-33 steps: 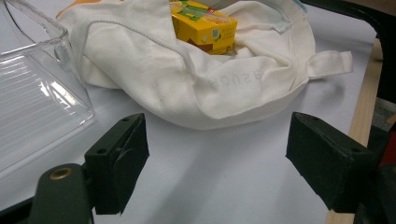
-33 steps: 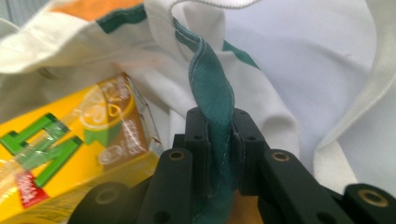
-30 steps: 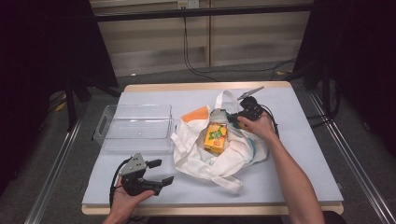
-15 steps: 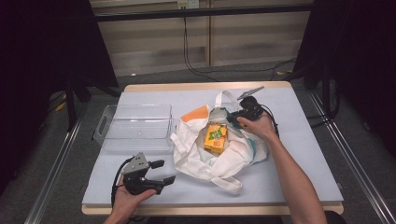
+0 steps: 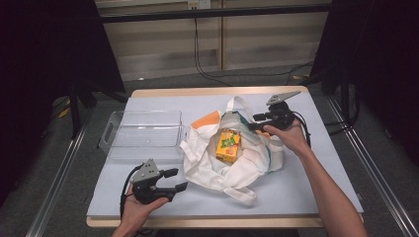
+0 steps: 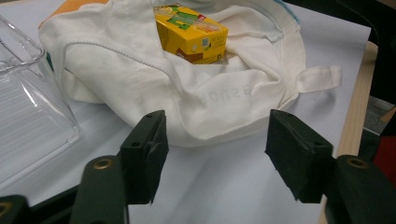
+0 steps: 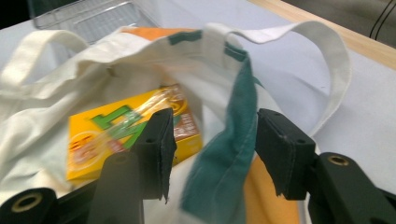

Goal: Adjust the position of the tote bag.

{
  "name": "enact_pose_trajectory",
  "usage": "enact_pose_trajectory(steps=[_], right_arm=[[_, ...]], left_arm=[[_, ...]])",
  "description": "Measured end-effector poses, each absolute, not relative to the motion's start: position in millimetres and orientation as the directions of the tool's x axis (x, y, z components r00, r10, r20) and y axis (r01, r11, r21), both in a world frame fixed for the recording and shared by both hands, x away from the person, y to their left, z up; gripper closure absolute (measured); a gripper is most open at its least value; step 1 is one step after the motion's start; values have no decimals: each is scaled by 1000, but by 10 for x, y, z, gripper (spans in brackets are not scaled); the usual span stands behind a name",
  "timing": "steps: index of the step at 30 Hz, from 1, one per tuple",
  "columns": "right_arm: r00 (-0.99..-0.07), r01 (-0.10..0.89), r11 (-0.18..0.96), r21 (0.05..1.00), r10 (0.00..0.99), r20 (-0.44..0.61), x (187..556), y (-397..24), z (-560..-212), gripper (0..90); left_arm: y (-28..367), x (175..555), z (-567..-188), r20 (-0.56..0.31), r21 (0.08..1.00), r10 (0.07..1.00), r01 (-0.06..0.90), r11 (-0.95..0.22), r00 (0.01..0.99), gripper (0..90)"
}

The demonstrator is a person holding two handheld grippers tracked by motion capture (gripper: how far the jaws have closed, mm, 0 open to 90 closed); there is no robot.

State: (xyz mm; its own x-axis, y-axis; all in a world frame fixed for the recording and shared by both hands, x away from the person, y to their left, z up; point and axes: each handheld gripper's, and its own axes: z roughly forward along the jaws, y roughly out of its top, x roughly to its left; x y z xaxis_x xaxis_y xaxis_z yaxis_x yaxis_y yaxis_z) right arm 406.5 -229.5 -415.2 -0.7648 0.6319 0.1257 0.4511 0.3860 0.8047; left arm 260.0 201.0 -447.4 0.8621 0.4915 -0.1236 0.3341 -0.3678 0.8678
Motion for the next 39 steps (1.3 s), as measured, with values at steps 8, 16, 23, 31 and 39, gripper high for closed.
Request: enact_pose_trajectory(steps=[8,16,23,31,39], right_arm=[[-795,426,393,815,593,130,3741,-2329,-4088,530],[-799,419,431,799,593,99,3641,-2324,-4092,531],[-799,427,438,791,593,102,3671,-2339,-4212,561],[-776,439,437,785,625,86,3761,-2367,-4229,528],[-780,454,470,757,621,83,3827,-2311,-4290,535]], left_arm=[[1927,2679,-4375,-100,877,481,305,-372,871,489],[1804,2985,-4304,-114,873,499,327,-363,859,551],[1570,3184,-4287,-116,865,463,318,-388,879,624],[1314,3474,-4179,-102,865,490,320,-386,866,542],[1093,3704,-4169,-84,849,511,330,-413,856,422]])
